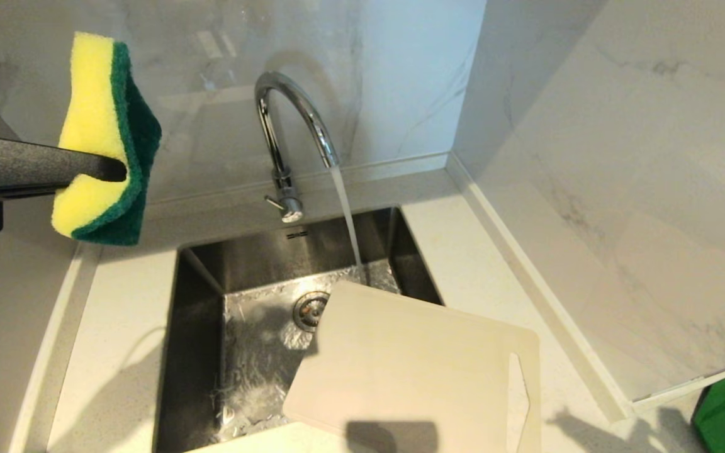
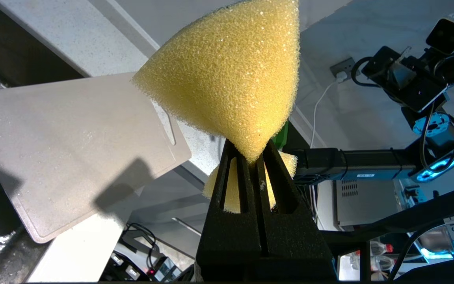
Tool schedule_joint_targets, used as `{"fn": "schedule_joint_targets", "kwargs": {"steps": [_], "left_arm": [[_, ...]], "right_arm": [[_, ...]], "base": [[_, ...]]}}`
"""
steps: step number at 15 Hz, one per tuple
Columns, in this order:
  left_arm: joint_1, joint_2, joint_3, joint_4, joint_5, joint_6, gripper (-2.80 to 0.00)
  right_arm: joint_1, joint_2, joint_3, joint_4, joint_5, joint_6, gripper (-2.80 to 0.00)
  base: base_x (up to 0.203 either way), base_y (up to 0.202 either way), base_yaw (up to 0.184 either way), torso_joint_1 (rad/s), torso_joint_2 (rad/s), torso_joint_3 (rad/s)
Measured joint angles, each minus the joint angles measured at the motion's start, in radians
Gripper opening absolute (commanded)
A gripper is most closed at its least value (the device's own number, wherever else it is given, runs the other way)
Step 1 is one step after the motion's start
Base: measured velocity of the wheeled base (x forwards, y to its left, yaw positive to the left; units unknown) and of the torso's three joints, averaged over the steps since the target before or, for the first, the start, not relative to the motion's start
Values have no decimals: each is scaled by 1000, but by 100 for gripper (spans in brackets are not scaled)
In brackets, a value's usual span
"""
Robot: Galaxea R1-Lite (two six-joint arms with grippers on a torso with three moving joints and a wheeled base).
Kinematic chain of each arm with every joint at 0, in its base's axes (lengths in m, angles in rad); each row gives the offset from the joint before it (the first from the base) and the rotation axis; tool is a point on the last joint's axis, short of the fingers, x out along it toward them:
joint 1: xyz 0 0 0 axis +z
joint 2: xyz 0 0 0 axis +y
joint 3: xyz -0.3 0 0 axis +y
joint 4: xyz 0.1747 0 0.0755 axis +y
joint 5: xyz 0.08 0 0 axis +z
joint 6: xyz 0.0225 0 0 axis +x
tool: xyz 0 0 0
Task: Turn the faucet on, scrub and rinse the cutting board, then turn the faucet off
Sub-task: Put down the cleaning cloth
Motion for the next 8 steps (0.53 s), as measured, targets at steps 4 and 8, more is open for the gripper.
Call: {"fn": "schedule_joint_targets", "kwargs": {"steps": [4, 8], "left_arm": [[-13, 10, -6, -15, -5, 0, -280], [-32, 17, -10, -23, -8, -2, -280]], "right_arm": [[-183, -13, 2, -9, 121, 53, -280], [-379, -39, 10, -27, 163, 16, -280]], "base": [[0, 0, 0, 0, 0, 0], [0, 0, 0, 0, 0, 0]]}}
